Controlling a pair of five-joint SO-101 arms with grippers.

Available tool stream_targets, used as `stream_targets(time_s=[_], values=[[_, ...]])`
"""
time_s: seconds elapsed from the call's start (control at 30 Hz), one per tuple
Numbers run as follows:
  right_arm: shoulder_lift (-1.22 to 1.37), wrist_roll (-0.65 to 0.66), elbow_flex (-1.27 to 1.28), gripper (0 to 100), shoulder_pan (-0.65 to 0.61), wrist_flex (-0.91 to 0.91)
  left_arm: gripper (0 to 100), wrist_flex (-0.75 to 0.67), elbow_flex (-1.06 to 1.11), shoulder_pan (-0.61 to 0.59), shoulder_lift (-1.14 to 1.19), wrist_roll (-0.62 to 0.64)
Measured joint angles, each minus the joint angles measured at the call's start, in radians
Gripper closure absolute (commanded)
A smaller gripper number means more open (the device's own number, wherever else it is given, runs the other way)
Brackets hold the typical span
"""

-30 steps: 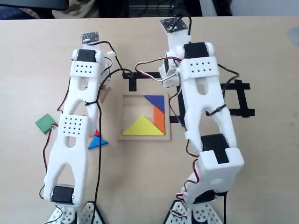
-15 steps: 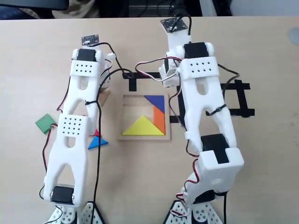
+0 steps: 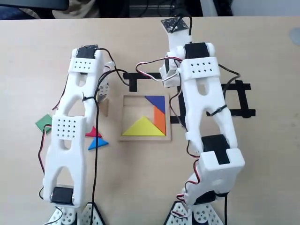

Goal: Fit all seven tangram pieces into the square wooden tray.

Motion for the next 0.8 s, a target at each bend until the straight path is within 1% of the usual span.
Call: stream_targets(time_s=[0.17, 0.3, 0.4, 0.5, 0.63, 0.67, 0.8], values=[[0.0, -0.002, 0.005, 98.7, -0.005, 0.0, 97, 0.0, 0.072, -0.017, -0.037, 0.0], [0.0, -0.008, 0.017, 98.6, -0.052, -0.009, 97, 0.0, 0.089, -0.023, -0.063, 0.0], [0.0, -0.074, 0.017, 98.6, -0.075, -0.048, 97, 0.002, 0.107, -0.046, -0.126, 0.0], [0.0, -0.117, 0.018, 98.6, -0.08, -0.072, 97, 0.002, 0.155, -0.095, -0.21, -0.021], [0.0, -0.132, 0.029, 97.8, -0.137, -0.081, 97, 0.002, 0.259, -0.215, -0.345, -0.081], [0.0, -0.135, 0.04, 95.9, -0.161, -0.095, 97, 0.002, 0.292, -0.256, -0.384, -0.101], [0.038, -0.189, 0.069, 80.2, -0.288, -0.196, 97, 0.002, 0.463, -0.46, -0.54, -0.209]])
